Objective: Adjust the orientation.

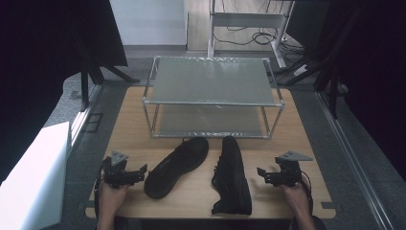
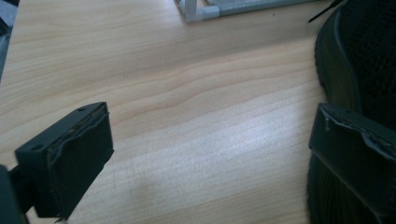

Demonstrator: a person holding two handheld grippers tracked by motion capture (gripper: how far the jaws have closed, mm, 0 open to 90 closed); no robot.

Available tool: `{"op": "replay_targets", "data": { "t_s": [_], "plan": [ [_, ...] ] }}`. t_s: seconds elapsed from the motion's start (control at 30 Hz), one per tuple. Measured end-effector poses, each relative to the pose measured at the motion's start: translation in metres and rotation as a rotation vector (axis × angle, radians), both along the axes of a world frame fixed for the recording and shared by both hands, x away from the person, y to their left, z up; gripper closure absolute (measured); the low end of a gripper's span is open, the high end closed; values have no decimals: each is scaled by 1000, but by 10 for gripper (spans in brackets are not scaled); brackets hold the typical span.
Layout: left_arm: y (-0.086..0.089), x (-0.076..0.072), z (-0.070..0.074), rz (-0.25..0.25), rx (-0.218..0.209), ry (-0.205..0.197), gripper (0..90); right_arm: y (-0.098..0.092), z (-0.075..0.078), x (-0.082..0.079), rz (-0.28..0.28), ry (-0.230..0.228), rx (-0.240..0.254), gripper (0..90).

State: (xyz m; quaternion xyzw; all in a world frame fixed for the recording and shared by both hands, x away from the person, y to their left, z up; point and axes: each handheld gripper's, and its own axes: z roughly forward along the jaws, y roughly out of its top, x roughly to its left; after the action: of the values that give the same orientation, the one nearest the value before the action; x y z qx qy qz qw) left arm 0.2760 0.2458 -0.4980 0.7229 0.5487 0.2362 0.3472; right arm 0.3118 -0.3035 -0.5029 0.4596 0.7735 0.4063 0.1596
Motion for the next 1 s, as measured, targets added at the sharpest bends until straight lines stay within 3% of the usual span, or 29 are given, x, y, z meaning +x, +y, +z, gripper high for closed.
{"op": "replay_targets", "data": {
  "t_s": [0.3,0.43,0.67,1.0],
  "plan": [
    [-1,0,1,-8,-12,-15,0,7,1,-3,46,2,-16,65],
    [0,2,0,8,-18,-1,0,7,0,-3,56,3,-5,67],
    [0,4,-2,15,8,37,0,6,0,-3,61,8,7,69],
    [0,7,0,33,-3,52,0,5,-1,-2,61,18,21,74]
  ]
}}
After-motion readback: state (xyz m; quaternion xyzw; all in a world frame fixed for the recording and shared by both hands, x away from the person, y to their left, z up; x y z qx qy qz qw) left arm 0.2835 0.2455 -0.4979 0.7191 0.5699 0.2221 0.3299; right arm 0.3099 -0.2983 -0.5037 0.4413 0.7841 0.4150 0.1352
